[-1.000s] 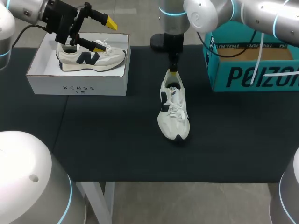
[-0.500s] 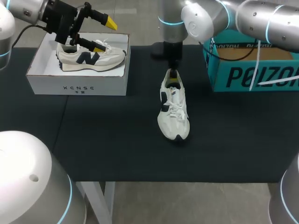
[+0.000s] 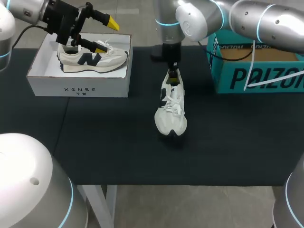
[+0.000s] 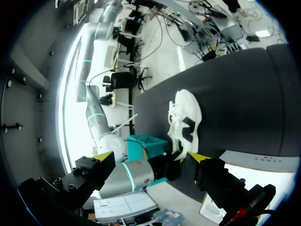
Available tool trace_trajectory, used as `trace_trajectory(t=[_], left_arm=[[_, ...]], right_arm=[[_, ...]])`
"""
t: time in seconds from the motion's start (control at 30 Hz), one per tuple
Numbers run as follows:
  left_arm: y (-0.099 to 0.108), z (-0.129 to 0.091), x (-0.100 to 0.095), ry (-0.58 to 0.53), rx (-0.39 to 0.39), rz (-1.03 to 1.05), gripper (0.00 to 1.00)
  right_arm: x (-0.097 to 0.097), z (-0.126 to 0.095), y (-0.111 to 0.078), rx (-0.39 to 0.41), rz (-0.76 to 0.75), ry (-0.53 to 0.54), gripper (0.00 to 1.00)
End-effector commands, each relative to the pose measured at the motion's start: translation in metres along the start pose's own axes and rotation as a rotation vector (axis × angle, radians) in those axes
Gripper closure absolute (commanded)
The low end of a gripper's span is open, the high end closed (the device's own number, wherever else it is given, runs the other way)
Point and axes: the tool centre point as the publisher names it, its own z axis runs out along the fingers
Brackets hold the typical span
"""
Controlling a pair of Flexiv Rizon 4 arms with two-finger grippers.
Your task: Take the shoe out of the shoebox, open the shoe tongue, remove and reinsert the insole, then place the shoe into the shoebox
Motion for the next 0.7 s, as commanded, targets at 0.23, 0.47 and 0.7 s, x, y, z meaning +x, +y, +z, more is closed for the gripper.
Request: trace_trajectory(t=[0.23, 0.47, 0.7], left_arm=[[-0.001, 0.000, 0.000, 0.003, -0.001, 0.000, 0.00], [-0.001, 0.000, 0.000, 0.003, -0.001, 0.000, 0.00], [-0.001, 0.000, 0.000, 0.003, -0.001, 0.000, 0.00]], right_arm=[[0.009, -0.118, -0.029, 0.010, 0.020, -0.127, 1.00], [0.004, -0.143, -0.041, 0.006, 0.040, -0.109, 1.00], [0.004, -0.143, -0.041, 0.006, 0.040, -0.109, 1.00]])
